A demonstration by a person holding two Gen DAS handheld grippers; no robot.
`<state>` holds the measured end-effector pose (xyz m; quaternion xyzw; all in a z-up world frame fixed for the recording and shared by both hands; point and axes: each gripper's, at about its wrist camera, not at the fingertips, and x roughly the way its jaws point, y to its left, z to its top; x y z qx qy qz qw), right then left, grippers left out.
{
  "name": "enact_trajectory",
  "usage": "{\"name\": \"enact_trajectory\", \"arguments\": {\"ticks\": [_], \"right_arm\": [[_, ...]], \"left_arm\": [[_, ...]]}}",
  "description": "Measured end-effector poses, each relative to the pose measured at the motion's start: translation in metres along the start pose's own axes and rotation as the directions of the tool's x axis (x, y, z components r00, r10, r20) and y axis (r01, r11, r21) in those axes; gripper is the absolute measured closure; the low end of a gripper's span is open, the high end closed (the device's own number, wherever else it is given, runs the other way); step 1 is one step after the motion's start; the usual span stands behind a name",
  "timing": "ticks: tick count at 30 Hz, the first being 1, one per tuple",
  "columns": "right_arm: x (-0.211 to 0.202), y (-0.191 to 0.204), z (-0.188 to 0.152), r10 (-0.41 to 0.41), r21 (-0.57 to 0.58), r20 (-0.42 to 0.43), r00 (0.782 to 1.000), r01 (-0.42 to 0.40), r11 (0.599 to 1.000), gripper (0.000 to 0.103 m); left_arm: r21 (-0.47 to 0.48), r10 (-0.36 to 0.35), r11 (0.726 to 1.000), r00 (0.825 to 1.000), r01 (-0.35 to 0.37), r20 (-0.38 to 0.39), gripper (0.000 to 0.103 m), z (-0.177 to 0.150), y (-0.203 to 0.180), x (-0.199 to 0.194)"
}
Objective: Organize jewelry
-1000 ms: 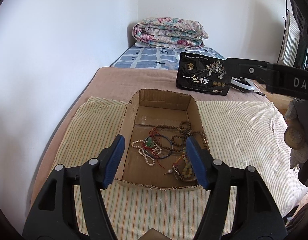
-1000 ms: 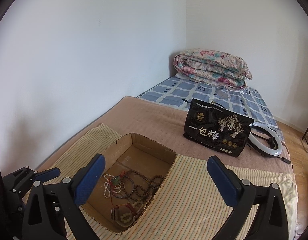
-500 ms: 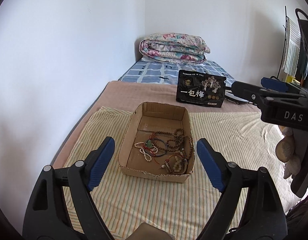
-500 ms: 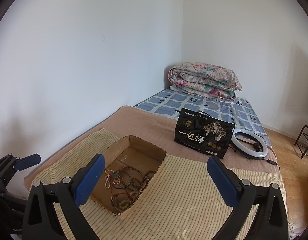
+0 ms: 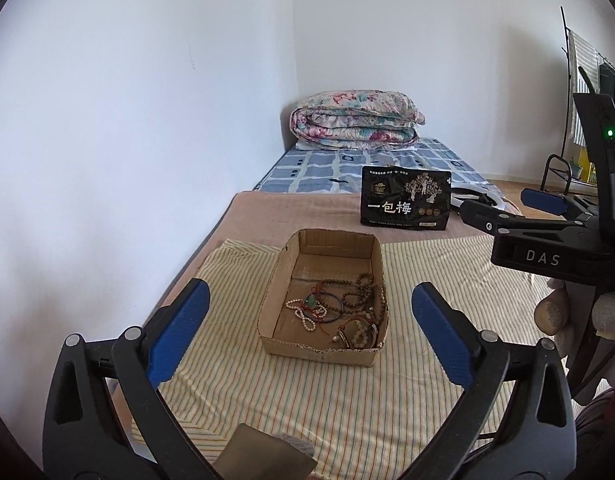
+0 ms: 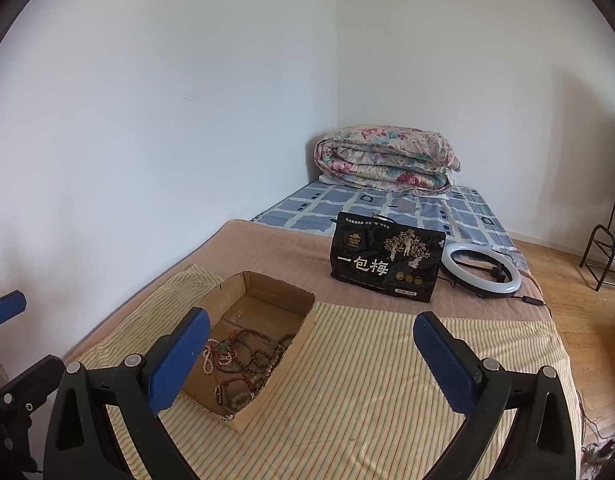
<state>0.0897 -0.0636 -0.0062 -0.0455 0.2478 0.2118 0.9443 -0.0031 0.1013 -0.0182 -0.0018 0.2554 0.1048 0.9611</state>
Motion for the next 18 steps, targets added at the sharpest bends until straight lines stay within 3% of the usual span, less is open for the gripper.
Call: {"name": "enact_trajectory", "arguments": {"ticks": [18], "right_arm": [[-0.0038, -0.0059, -0.0053, -0.035, 0.007, 0.006, 0.999, 0.035, 0.999, 0.0]], "left_arm": [[0.0, 0.009, 1.0, 1.0, -0.009, -0.004, 0.0, -0.0033, -0.0058, -0.0055]]}}
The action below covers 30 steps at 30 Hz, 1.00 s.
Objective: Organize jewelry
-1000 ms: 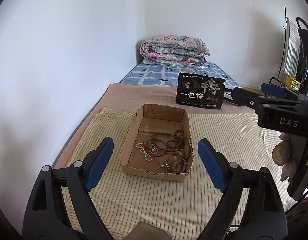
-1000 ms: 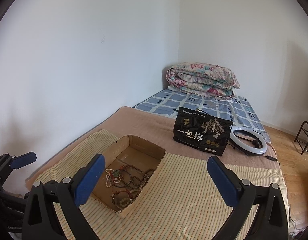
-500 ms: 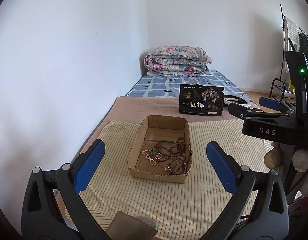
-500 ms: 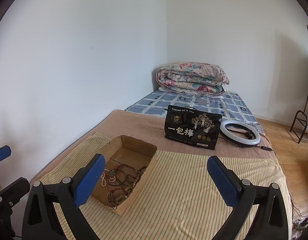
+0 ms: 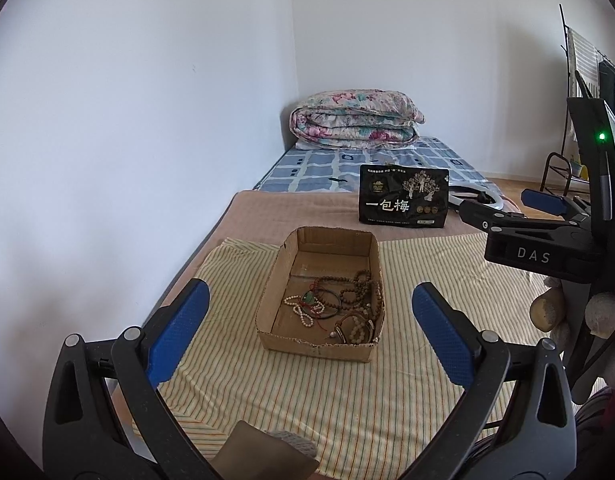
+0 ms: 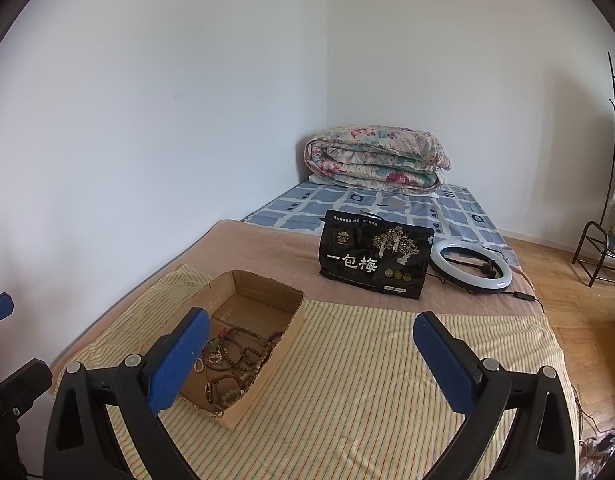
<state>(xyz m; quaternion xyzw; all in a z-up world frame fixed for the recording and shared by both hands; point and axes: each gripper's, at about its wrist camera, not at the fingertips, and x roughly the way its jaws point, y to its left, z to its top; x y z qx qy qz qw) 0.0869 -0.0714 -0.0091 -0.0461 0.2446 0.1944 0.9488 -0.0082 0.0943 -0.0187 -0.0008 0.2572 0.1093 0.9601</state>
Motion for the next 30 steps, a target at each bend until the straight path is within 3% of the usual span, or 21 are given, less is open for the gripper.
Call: {"name": "enact_trajectory", "arguments": {"ticks": [30], "right_arm": [[0.001, 0.0003, -0.0019, 0.003, -0.004, -0.011, 1.0, -0.003, 1.0, 0.0]], "left_arm": [[0.0, -0.006, 1.0, 1.0, 0.006, 0.002, 0.0, -0.0008, -0.0062, -0.0013]]}}
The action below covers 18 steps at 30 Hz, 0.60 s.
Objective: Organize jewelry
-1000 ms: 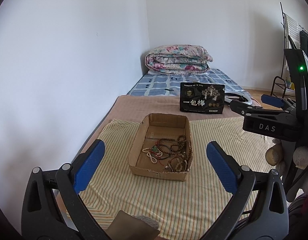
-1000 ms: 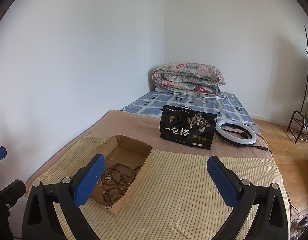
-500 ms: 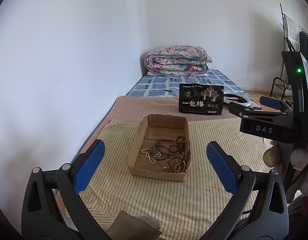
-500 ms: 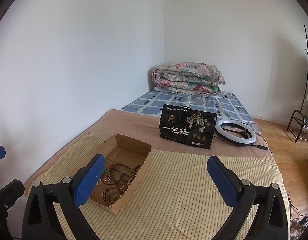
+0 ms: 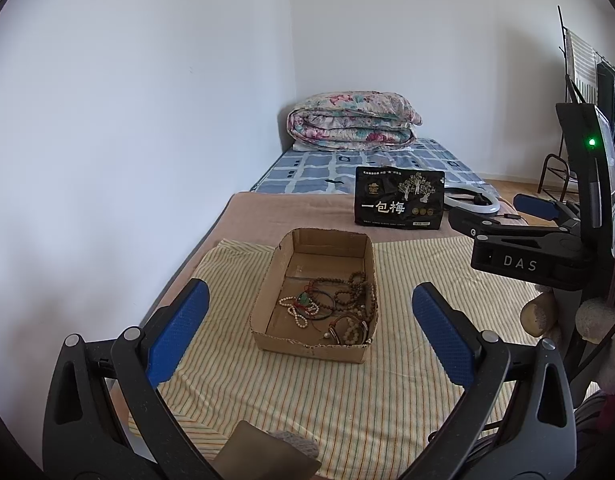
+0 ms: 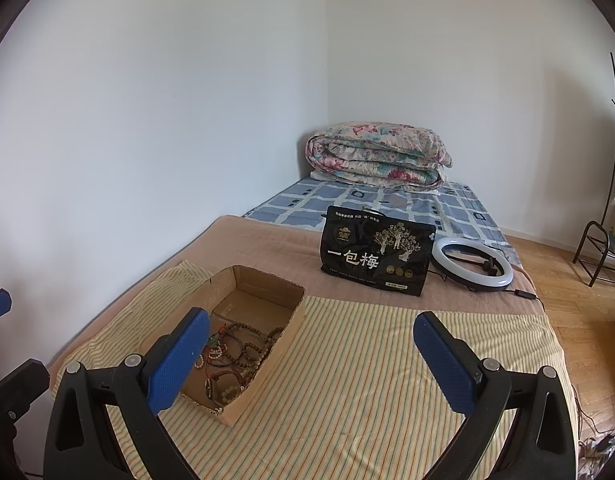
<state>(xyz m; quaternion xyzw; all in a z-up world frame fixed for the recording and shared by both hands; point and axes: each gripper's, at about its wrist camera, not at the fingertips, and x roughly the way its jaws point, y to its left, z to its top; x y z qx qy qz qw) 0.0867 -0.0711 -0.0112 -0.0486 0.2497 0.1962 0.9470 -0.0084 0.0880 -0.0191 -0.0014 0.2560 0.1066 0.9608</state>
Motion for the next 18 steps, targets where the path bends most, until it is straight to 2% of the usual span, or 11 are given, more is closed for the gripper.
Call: {"name": "enact_trajectory", "arguments": {"ticks": [18], "right_arm": [[0.0007, 0.0006, -0.0005, 0.001, -0.001, 0.001, 1.0, -0.001, 1.0, 0.0]], "left_arm": [[-0.002, 0.002, 1.0, 1.0, -0.002, -0.001, 0.0, -0.0009, -0.005, 0.0005]]}}
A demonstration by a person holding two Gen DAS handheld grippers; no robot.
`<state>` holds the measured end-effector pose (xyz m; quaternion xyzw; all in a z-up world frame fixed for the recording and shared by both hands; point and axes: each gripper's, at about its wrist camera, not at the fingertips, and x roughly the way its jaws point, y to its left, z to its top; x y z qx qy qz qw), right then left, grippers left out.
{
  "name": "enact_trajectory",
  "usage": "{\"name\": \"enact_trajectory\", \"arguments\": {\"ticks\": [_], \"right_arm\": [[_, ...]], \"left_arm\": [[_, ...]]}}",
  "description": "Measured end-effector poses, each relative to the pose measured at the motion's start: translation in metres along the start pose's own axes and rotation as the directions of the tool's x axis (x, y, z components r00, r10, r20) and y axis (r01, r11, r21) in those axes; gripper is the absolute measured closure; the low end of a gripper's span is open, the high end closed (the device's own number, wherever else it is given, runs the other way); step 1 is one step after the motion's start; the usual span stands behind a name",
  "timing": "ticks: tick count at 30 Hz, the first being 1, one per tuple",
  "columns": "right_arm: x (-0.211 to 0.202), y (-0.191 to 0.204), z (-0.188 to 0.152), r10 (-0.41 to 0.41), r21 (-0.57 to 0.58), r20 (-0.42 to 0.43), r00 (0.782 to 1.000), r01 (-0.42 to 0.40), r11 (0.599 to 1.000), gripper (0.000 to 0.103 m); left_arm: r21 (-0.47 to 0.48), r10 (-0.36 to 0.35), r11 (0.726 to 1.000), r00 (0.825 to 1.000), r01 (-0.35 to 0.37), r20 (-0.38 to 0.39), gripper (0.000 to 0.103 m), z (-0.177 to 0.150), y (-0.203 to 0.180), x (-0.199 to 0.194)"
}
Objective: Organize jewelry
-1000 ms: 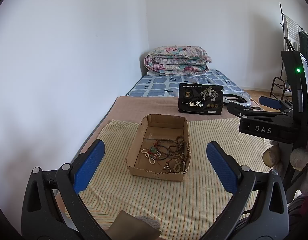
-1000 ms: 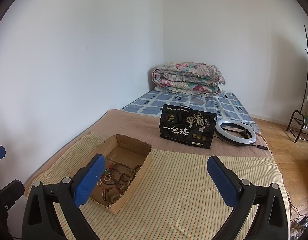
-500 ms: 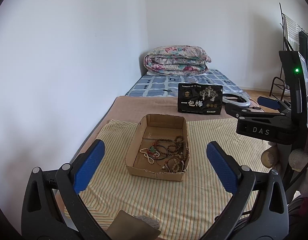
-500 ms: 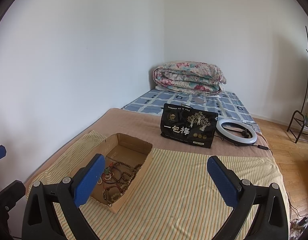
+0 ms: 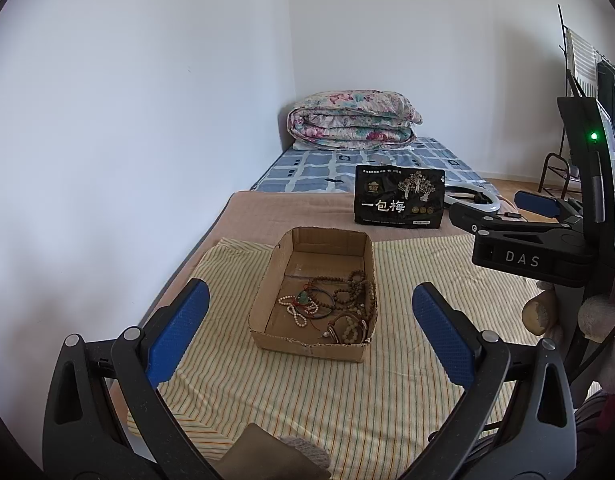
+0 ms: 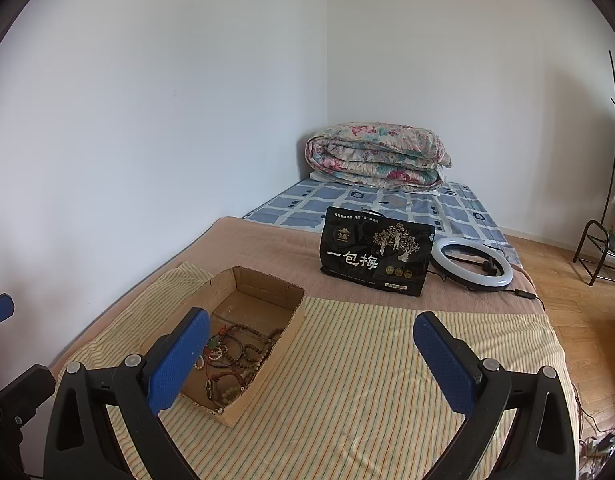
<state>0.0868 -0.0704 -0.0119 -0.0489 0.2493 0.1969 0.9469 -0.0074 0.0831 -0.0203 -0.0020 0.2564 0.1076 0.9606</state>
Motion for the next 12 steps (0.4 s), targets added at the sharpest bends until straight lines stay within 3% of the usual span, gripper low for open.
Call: {"name": "enact_trajectory", "arguments": {"ticks": [12], "right_arm": [[0.0009, 0.0012, -0.001, -0.002, 0.004, -0.002, 1.0, 0.002, 1.0, 0.0]], "left_arm": [[0.003, 0.004, 1.0, 1.0, -0.004, 0.005, 0.0, -0.0005, 0.0009, 0.0013]]}}
